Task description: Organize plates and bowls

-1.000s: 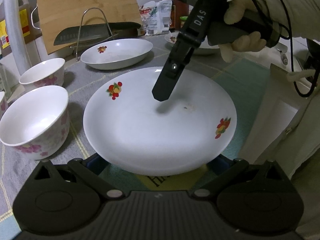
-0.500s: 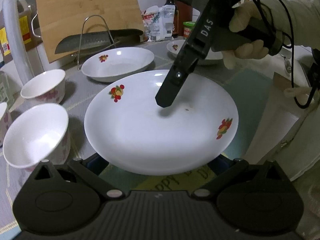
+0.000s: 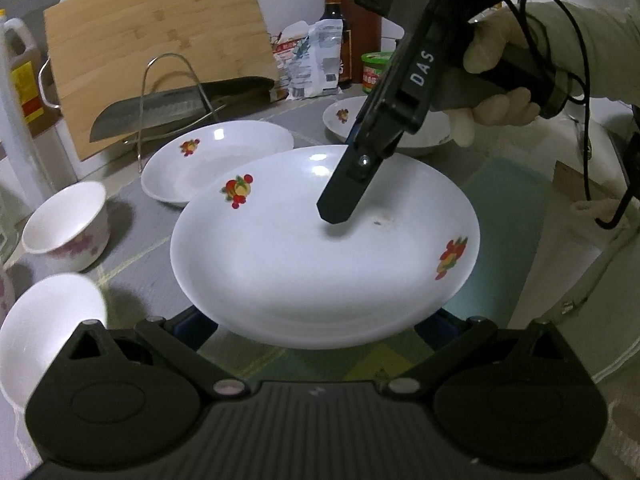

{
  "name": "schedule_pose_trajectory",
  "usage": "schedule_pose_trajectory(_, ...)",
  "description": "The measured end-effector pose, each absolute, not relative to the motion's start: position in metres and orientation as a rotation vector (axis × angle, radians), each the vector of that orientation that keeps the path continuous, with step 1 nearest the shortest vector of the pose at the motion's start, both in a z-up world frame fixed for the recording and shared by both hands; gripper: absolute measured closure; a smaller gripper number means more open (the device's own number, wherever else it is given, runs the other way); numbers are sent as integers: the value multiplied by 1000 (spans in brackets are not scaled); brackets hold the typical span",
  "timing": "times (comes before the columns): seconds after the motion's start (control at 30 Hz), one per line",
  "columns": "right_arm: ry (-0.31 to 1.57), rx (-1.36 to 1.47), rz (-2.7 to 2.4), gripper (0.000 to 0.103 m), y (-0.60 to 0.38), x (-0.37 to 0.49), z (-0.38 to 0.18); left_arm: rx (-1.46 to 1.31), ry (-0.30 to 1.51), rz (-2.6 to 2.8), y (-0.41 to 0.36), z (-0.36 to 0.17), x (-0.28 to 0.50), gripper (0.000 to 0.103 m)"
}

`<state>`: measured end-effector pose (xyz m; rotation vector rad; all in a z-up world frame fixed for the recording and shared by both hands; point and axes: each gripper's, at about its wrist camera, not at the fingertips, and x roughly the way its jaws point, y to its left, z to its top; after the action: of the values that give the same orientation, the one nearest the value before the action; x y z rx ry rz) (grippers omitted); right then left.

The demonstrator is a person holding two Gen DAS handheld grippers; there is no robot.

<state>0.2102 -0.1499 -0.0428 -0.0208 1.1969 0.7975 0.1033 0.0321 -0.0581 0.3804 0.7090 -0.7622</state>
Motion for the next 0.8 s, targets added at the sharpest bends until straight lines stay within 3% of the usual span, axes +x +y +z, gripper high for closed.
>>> schedule_pose_trajectory(0.8,1133,-10,735,3,-255,233,-24,401,692,-802,-70,-44,136,1)
